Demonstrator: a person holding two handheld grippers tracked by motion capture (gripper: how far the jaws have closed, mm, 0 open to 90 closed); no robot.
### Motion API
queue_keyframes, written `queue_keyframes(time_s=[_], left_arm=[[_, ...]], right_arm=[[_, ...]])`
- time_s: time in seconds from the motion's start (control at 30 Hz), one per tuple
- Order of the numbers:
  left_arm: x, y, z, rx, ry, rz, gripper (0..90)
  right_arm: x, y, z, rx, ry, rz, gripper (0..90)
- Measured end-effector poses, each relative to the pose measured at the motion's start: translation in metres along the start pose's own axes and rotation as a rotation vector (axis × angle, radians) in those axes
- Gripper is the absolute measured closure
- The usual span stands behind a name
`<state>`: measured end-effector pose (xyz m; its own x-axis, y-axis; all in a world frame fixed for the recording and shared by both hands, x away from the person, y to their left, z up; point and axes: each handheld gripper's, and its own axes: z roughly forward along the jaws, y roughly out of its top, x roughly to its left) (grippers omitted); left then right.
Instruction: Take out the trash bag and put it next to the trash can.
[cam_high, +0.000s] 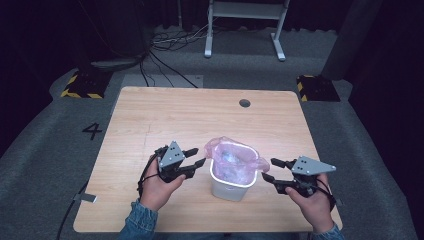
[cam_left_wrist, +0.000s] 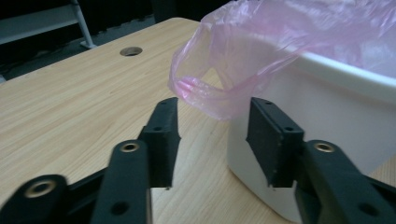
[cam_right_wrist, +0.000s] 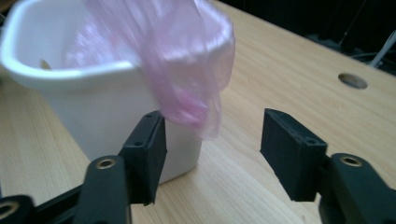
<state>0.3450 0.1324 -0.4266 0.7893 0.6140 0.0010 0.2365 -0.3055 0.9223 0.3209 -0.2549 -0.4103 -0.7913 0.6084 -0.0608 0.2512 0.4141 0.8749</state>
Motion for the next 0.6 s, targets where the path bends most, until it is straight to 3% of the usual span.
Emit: queue_keyframes(time_s=[0.17, 0.23, 0.33, 0.43, 0.6], left_arm=[[-0.004, -0.001, 0.000, 0.004, 0.006, 0.021, 40.7], [-0.005, -0.003, 0.000, 0.008, 0.005, 0.018, 39.7], [-0.005, -0.005, -0.002, 0.006, 0.011, 0.012, 39.7], [-0.005, -0.006, -0.006, 0.008, 0.015, 0.012, 39.8], [-0.005, -0.009, -0.009, 0.013, 0.016, 0.005, 40.0]], right_arm=[[-0.002, -0.003, 0.019, 0.020, 0.011, 0.037, 40.4], [-0.003, -0.001, 0.024, 0.016, 0.023, 0.046, 50.0], [-0.007, 0.002, 0.028, 0.006, 0.027, 0.054, 72.7], [-0.010, 0.009, 0.027, -0.034, 0.001, 0.055, 82.7], [-0.008, 0.024, 0.019, -0.123, -0.049, 0.023, 86.1]])
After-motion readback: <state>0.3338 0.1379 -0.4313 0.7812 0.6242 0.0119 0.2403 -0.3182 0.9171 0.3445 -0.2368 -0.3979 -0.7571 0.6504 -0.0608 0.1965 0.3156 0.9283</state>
